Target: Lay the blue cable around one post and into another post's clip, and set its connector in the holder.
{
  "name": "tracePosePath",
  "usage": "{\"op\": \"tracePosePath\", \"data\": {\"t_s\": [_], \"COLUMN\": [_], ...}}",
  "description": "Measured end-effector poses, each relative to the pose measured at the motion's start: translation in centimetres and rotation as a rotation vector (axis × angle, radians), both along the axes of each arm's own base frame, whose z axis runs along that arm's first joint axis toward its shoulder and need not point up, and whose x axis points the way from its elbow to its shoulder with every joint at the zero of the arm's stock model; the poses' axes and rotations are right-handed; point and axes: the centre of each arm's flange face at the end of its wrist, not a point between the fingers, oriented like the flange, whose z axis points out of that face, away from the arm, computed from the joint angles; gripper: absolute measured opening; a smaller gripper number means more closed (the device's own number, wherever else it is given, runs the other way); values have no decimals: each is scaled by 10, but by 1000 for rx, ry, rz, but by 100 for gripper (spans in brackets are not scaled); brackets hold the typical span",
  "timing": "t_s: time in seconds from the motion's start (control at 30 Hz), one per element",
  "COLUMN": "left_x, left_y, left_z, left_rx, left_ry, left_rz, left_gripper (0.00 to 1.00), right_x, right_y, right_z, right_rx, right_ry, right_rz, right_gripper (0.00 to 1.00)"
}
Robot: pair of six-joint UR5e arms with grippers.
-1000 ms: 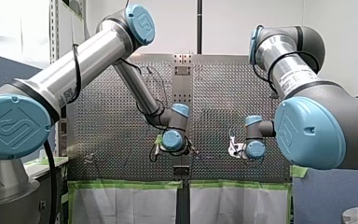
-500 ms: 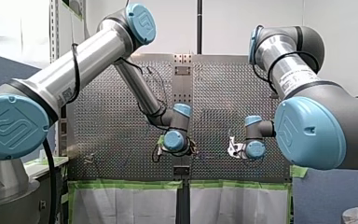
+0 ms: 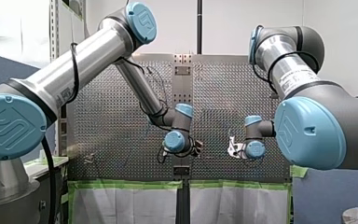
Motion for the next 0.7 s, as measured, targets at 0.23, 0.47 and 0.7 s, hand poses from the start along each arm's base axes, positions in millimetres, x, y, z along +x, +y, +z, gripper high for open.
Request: {"op": "tracePosePath", "data": {"t_s": [0.23, 0.47, 0.7], "left_x": [0, 0, -2], "left_y": [0, 0, -1], "left_z": [0, 0, 2], "left_rx": [-1, -3, 2], "left_ry": [1, 1, -2], "left_rz": [-1, 0, 4], "left_gripper": [100, 100, 100], "right_x": [0, 0, 0], "right_y": [0, 0, 0], "right_z": [0, 0, 0], "right_rx": [-1, -1, -1], "right_ry": [0, 0, 0], "right_rz": [0, 0, 0], "right_gripper": [38, 38, 38]}}
